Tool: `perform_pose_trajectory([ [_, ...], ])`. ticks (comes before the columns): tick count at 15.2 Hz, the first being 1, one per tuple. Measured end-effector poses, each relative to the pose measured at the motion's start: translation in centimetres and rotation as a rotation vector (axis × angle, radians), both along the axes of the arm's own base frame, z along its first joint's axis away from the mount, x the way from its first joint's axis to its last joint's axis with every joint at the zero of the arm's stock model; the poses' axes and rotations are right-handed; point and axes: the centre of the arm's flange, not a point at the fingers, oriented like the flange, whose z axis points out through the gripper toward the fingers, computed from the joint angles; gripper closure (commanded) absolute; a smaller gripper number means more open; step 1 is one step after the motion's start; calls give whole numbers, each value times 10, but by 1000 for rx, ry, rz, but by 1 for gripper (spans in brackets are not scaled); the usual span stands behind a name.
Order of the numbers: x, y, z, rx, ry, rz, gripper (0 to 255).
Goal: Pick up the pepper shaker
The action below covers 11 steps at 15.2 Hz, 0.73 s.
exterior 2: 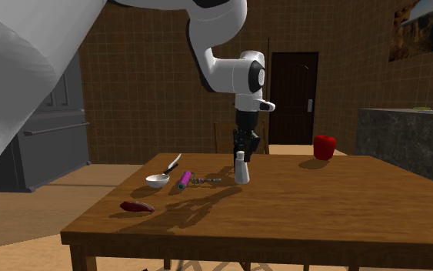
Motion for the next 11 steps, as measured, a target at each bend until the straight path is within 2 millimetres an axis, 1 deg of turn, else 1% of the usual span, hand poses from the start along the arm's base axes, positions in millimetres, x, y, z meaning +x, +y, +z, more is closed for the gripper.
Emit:
perform_pose_trajectory([
  [8, 0, 0, 43, 0, 0, 0, 255],
  [11, 0, 0, 56, 0, 0, 0, 255],
])
